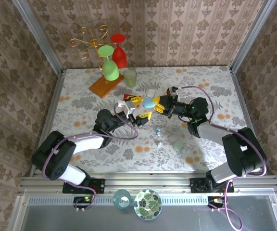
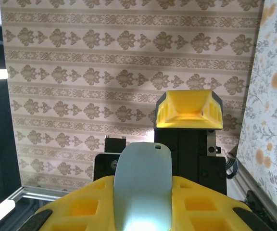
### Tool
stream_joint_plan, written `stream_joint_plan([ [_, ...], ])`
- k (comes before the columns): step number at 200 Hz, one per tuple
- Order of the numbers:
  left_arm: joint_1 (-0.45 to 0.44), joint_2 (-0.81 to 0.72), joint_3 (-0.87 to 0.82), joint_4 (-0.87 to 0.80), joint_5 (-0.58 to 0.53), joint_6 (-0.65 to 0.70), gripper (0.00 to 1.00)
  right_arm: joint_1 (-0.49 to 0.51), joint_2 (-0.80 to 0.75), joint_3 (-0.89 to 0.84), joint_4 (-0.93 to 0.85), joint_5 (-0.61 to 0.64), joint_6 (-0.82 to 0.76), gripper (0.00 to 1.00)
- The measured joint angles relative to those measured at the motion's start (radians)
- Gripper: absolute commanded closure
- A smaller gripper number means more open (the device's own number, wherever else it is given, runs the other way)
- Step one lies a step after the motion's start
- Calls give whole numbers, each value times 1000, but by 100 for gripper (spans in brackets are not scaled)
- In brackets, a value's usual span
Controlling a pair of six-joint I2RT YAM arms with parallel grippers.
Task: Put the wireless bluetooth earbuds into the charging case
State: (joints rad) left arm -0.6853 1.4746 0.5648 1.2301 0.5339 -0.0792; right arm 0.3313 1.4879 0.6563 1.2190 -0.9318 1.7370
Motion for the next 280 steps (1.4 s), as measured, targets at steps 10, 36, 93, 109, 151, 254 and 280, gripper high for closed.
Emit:
stream_joint_plan([
  [10,0,0,5,8,10,-2,33,0,-1,-1,8,0,3,94],
  [36,0,1,11,14,32,-12,42,0,0,-4,11,0,14,95],
  [93,2,21,37,20,58,-23,53,0,0,-4,13,0,22,96],
  [109,6,25,43,20,65,-24,54,0,0,-4,13,0,22,96],
  [151,12,32,51,20,84,-27,57,-2,0,-4,14,0,25,96],
  [254,19,51,65,31,110,-34,72,-9,0,-4,20,3,28,72],
  [280,19,51,64,31,119,-35,72,-8,-5,-4,-8,4,1,49],
])
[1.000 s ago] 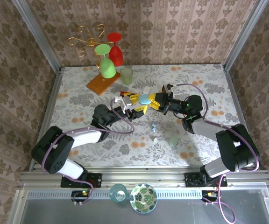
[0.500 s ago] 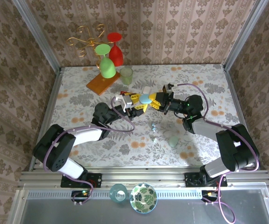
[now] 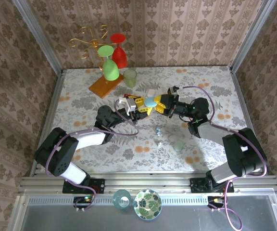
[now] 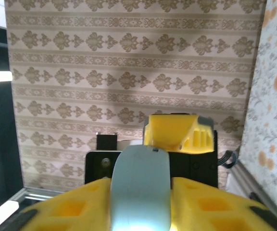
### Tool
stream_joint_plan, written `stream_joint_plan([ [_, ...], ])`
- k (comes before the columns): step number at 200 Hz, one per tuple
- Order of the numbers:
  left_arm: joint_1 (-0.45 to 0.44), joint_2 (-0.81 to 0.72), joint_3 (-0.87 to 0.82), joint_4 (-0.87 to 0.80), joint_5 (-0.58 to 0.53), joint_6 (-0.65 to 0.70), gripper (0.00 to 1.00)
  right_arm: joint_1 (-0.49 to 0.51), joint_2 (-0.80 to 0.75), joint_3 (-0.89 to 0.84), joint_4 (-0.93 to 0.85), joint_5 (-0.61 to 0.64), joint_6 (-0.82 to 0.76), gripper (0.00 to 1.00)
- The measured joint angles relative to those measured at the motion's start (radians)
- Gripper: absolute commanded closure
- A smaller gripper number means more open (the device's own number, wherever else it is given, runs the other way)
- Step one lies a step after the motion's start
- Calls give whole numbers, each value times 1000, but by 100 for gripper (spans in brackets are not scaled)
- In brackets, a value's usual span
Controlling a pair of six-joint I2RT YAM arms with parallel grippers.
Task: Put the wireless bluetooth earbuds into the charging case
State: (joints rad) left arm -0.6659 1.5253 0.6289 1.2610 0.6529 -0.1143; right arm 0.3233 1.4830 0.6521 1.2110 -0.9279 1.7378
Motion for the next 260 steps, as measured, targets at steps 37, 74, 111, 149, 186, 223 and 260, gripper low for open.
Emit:
stream_joint_plan([
  [37,15,0,-35,-1,17,-19,72,-1,-106,2,-255,5,-212,24],
  [74,58,-24,-93,-5,35,-53,72,15,-294,147,-848,94,-771,14],
  [111,73,-105,-135,-69,58,-65,72,127,-370,283,-1226,311,-1308,11],
  [149,72,-171,-179,-143,85,-66,72,267,-357,288,-1359,433,-1717,10],
  [186,69,-247,-195,-247,121,-61,72,282,-276,294,-1374,455,-1882,16],
  [223,67,-311,-208,-330,128,-40,71,282,-223,311,-1376,461,-1904,23],
  [260,67,-338,-209,-373,117,-13,71,282,-221,313,-1376,457,-1898,27],
])
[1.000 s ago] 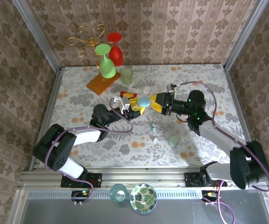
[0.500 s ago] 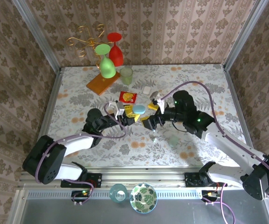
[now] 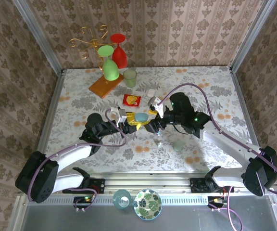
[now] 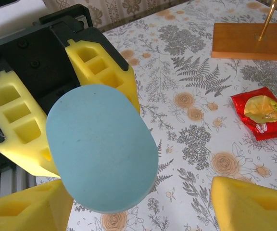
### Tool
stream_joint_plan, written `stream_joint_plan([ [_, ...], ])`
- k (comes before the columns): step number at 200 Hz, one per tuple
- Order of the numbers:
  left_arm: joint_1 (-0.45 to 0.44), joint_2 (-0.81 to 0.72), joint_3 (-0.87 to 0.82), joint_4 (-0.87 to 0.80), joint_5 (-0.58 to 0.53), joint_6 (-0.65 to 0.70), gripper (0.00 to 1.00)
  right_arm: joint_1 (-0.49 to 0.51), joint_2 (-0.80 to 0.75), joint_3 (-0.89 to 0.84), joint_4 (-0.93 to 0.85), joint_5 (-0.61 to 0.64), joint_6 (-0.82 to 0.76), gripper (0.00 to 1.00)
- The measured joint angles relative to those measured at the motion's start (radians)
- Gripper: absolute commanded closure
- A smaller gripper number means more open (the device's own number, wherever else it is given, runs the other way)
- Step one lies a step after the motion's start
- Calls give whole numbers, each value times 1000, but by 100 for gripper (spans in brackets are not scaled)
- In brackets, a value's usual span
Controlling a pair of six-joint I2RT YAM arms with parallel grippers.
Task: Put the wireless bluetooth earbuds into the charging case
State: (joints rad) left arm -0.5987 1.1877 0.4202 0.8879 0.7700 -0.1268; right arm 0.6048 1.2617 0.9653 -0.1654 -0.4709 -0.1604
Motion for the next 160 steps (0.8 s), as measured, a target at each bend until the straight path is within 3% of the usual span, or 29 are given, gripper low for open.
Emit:
stream_joint_plan([
  [122,0,-3,-1,-73,18,34,71,-57,-15,17,-16,-25,48,29],
  [160,-3,12,-1,-40,33,26,66,-58,-15,23,2,-45,62,27],
])
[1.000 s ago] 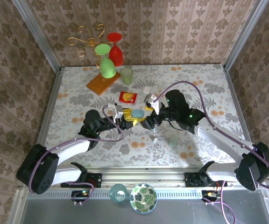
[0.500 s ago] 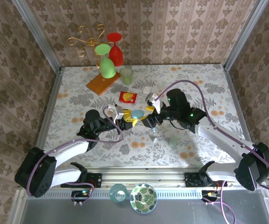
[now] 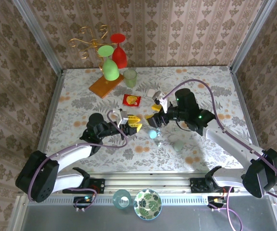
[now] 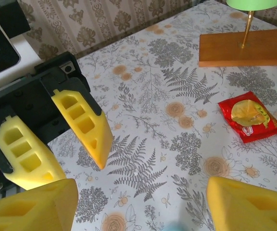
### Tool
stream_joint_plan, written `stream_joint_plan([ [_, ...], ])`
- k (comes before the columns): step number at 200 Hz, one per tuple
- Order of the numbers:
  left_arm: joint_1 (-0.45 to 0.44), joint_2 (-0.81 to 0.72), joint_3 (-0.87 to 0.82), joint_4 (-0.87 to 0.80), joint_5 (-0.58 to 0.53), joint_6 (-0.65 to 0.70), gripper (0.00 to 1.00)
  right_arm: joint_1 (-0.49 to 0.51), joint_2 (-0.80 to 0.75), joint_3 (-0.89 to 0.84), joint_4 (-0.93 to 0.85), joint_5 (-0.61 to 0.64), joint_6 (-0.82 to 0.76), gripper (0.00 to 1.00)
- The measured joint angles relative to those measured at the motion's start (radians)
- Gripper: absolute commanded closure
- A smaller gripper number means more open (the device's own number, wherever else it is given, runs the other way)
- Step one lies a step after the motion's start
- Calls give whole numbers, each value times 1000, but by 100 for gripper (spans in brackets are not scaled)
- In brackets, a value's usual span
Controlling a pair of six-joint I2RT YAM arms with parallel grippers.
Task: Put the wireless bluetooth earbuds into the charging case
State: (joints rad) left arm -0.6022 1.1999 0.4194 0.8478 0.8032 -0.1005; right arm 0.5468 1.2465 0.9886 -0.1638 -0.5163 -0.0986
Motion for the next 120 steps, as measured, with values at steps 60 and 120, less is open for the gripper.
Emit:
stream_joint_plan([
  [60,4,22,-19,8,-147,20,20,-58,-12,-40,35,96,156,19],
  [120,4,39,-20,-50,-255,115,4,-194,-74,-96,-146,327,393,19],
])
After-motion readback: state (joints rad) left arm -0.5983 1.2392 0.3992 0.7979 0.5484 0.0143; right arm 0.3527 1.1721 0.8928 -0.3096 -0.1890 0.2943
